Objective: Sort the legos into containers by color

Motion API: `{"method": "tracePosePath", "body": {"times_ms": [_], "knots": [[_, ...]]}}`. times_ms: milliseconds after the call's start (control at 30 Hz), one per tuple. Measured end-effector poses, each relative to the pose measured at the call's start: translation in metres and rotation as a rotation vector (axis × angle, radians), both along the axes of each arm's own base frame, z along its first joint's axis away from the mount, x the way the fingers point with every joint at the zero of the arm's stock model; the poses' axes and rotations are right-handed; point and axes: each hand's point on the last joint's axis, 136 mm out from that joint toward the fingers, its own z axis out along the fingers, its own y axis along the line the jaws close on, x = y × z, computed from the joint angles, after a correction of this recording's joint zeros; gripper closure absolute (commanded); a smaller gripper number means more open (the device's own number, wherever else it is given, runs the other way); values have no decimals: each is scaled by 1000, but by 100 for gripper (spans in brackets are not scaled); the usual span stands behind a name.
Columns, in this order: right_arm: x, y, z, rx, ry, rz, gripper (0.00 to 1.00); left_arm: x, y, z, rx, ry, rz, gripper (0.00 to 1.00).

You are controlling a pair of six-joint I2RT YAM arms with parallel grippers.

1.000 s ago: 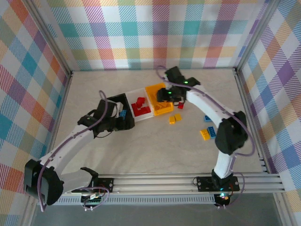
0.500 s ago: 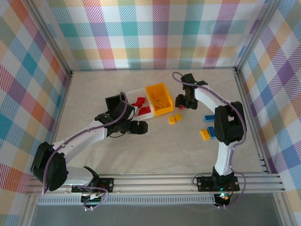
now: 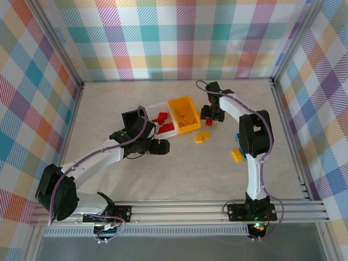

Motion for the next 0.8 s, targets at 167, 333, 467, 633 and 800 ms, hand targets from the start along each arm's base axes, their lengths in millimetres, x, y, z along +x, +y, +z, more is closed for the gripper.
{"method": "tracePosePath", "body": {"times_ms": [167,333,467,633,800], "knots": [[-1,-3,-12,-10,26,-11,49,2,2,0,4,-2,8,16],[-1,-4,-16,-15,33,-20,59,2,3,0,4,-2,12,16],[0,-5,-16,-20,28,-23,62,3,4,0,4,-2,15,16],[-7,-8,-10,-22,15,-13,67,3,5,3,-1,-9,17,15],[-14,-5,32,-2,-58,9,67,6,9,10,-10,-32,33,15]]}}
